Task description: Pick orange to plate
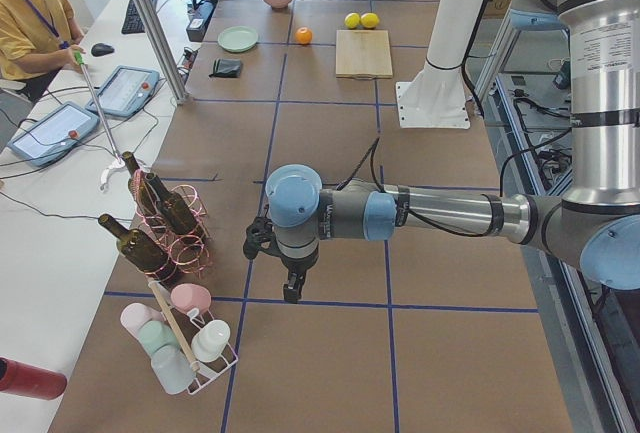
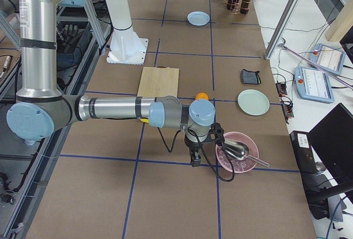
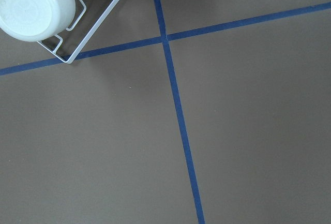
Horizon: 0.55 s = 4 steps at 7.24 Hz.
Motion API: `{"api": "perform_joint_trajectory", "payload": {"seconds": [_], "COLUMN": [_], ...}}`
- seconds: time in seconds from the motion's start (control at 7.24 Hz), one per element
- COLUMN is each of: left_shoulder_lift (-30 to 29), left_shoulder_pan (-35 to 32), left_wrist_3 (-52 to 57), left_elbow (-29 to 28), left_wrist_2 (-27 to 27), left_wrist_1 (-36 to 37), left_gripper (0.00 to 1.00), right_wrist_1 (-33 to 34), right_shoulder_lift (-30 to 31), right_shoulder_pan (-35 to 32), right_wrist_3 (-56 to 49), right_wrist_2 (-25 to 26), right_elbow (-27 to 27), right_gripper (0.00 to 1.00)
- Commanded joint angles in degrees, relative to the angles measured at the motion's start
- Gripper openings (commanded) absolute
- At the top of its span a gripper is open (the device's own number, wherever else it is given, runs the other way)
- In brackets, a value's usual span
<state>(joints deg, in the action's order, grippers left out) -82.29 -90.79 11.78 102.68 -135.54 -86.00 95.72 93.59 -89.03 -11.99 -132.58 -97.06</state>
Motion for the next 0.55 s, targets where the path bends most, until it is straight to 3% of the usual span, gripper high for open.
{"api": "perform_joint_trajectory", "payload": {"seconds": [0.0,0.41], "left_shoulder_lift": [0.37,-0.32], "left_shoulder_pan": [-0.17,0.0], "left_wrist_3": [0.09,-0.7], "left_elbow": [0.76,0.86], "left_wrist_2": [-0.07,-0.08], "left_wrist_1": [-0.22,-0.49], "left_gripper": [1.0,1.0], "right_wrist_1": [-0.01,-0.01], "right_shoulder_lift": [-0.08,-0.08], "right_shoulder_pan": [0.0,0.0], "right_wrist_3": [-0.05,-0.05], "right_wrist_2": [-0.04,0.04], "right_elbow": [-0.23,-0.14], "right_gripper": [1.0,1.0]}}
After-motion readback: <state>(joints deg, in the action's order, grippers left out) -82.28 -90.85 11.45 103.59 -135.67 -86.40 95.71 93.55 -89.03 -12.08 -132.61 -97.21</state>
